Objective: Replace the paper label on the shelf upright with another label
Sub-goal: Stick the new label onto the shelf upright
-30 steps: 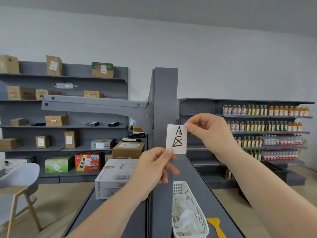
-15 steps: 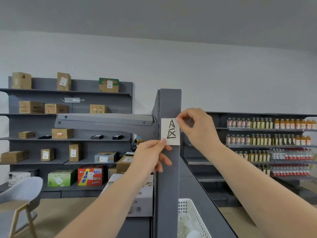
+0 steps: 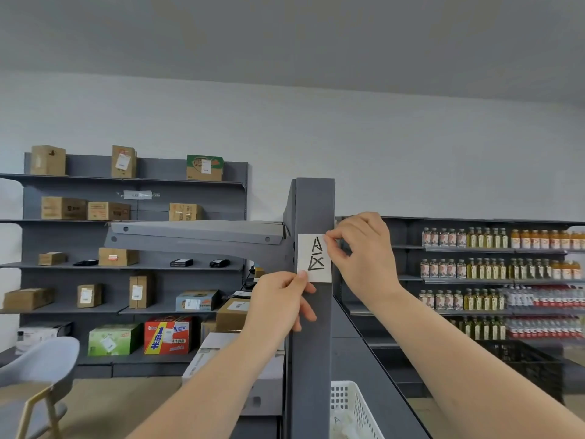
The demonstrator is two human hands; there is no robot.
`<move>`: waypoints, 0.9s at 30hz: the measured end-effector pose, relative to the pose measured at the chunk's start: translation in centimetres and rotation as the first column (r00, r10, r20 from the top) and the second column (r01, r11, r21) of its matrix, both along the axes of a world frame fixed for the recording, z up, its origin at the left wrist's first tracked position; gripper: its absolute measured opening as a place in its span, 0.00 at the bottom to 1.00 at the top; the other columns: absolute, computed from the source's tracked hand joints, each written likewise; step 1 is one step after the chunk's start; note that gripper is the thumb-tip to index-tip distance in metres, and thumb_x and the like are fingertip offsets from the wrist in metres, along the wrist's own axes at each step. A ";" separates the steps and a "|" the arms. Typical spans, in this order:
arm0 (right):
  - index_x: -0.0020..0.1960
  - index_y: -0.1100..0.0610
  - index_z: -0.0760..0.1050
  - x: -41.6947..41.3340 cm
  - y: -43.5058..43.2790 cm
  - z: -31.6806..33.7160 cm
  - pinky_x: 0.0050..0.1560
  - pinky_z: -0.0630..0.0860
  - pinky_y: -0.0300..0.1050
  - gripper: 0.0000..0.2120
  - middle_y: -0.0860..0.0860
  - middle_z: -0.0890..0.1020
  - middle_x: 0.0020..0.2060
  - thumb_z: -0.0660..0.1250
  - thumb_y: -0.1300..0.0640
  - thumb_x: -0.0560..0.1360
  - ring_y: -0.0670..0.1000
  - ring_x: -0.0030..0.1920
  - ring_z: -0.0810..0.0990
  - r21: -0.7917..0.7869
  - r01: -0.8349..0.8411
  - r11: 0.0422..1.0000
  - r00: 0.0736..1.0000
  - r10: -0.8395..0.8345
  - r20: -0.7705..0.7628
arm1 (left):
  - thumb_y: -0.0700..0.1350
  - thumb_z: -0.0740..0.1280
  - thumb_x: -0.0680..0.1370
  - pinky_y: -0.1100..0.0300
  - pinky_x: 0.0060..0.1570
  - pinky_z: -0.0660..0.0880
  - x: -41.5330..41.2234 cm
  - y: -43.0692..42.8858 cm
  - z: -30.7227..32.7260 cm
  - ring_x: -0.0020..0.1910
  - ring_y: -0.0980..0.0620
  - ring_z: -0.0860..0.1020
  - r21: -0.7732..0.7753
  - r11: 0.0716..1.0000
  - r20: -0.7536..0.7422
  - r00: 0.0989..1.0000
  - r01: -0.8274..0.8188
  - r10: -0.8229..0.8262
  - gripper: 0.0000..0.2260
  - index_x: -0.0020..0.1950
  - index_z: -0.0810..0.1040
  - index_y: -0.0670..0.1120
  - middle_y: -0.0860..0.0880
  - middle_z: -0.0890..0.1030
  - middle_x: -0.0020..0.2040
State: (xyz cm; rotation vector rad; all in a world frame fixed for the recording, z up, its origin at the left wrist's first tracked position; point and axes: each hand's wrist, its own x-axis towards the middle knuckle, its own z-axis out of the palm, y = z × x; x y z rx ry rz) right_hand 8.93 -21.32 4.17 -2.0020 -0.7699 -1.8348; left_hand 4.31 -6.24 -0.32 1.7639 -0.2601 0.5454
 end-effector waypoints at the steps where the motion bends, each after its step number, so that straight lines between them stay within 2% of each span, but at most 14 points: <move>1: 0.37 0.58 0.78 0.1 0.0 0.0 0.45 0.73 0.54 0.06 0.49 0.81 0.34 0.71 0.60 0.72 0.57 0.44 0.76 -0.003 0.001 1.000 1.000 -0.001 0.002 | 0.51 0.60 0.81 0.63 0.22 0.68 0.1 0.0 0.0 0.17 0.51 0.69 0.004 1.000 -0.001 1.000 -0.005 0.005 0.16 0.40 0.81 0.45 0.46 0.82 0.24; 8: 0.36 0.58 0.77 0.3 0.1 -0.2 0.46 0.71 0.51 0.07 0.50 0.81 0.33 0.69 0.59 0.73 0.56 0.44 0.76 0.008 0.001 1.000 1.000 -0.001 0.025 | 0.51 0.60 0.81 0.64 0.22 0.67 0.5 -0.2 0.2 0.15 0.54 0.68 0.057 0.996 0.003 0.998 -0.068 0.068 0.17 0.38 0.81 0.45 0.48 0.80 0.22; 11: 0.39 0.57 0.79 0.0 0.2 -0.2 0.48 0.72 0.49 0.04 0.49 0.81 0.35 0.70 0.59 0.72 0.52 0.45 0.74 0.075 -0.104 0.992 0.990 0.110 -0.084 | 0.52 0.60 0.80 0.64 0.23 0.69 0.6 -0.1 0.3 0.15 0.55 0.68 0.124 0.986 0.015 0.994 -0.113 0.112 0.18 0.38 0.81 0.45 0.47 0.81 0.23; 14: 0.43 0.53 0.78 -0.9 0.3 0.0 0.48 0.76 0.49 0.03 0.46 0.80 0.39 0.71 0.60 0.72 0.48 0.44 0.75 0.277 -0.264 0.924 0.891 0.344 -0.297 | 0.54 0.60 0.79 0.62 0.26 0.76 0.7 0.5 0.8 0.16 0.55 0.71 0.304 0.931 0.049 0.979 -0.204 0.198 0.19 0.35 0.80 0.44 0.48 0.82 0.23; 17: 0.46 0.53 0.77 -1.1 -0.3 0.4 0.47 0.77 0.50 0.06 0.46 0.80 0.36 0.72 0.58 0.71 0.48 0.39 0.77 0.460 -0.342 0.819 0.763 0.528 -0.373 | 0.57 0.64 0.77 0.64 0.27 0.77 0.9 1.5 2.4 0.16 0.59 0.74 0.435 0.860 0.080 0.963 -0.266 0.257 0.17 0.35 0.78 0.46 0.51 0.82 0.25; 20: 0.45 0.55 0.76 -0.8 -0.4 1.1 0.44 0.77 0.50 0.10 0.49 0.80 0.35 0.75 0.53 0.69 0.47 0.36 0.77 0.486 -0.345 0.803 0.716 0.560 -0.417 | 0.58 0.68 0.74 0.71 0.20 0.70 1.0 1.6 4.9 0.17 0.62 0.75 0.307 0.903 0.197 0.948 -0.302 0.250 0.15 0.41 0.75 0.47 0.51 0.83 0.29; 22: 0.43 0.56 0.74 -0.4 0.1 1.7 0.39 0.75 0.47 0.13 0.52 0.79 0.34 0.76 0.50 0.67 0.47 0.34 0.75 0.481 -0.325 0.815 0.710 0.546 -0.445 | 0.57 0.69 0.73 0.70 0.18 0.69 1.3 1.1 6.5 0.18 0.61 0.76 0.211 0.936 0.255 0.940 -0.281 0.224 0.15 0.44 0.72 0.46 0.49 0.82 0.31; 27: 0.44 0.59 0.73 0.2 0.4 2.3 0.36 0.71 0.43 0.16 0.53 0.77 0.33 0.76 0.51 0.67 0.48 0.32 0.72 0.462 -0.324 0.826 0.706 0.536 -0.463 | 0.56 0.71 0.72 0.66 0.16 0.71 2.3 0.5 7.3 0.16 0.58 0.75 0.230 0.944 0.240 0.953 -0.239 0.183 0.19 0.49 0.66 0.47 0.47 0.80 0.30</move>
